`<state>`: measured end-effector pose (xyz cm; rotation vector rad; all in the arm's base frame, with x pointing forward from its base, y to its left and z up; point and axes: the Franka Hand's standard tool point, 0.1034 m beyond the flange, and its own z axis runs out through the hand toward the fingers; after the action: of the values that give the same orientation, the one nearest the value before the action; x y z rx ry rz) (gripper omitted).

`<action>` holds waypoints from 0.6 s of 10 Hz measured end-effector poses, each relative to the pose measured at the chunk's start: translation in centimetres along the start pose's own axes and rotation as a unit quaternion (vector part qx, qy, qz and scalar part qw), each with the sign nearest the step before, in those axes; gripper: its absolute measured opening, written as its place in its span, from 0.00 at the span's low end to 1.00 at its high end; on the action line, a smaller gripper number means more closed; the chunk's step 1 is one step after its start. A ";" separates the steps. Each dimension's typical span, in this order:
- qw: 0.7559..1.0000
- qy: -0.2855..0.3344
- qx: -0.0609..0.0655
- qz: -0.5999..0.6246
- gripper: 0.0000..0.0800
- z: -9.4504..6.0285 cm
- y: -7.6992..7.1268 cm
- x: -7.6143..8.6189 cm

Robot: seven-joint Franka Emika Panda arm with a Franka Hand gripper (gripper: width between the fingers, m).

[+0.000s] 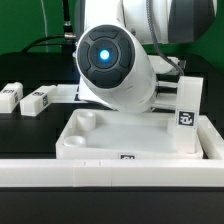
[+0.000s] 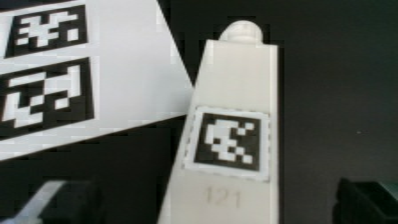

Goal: Assemble desk

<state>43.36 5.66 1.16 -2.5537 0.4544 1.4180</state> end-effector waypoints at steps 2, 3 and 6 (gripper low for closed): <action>1.000 0.000 -0.002 0.000 0.81 0.7 -0.1 0.1; 1.000 -0.001 -0.003 0.000 0.75 0.8 -0.1 0.1; 1.000 -0.001 -0.003 0.001 0.52 0.8 0.0 0.2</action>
Offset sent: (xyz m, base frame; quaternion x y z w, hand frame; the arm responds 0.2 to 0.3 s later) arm -0.0025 -0.0003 -0.0014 -0.0019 -0.0059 -0.0027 1.0000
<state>42.82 5.91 0.60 -2.5563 0.4526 1.4240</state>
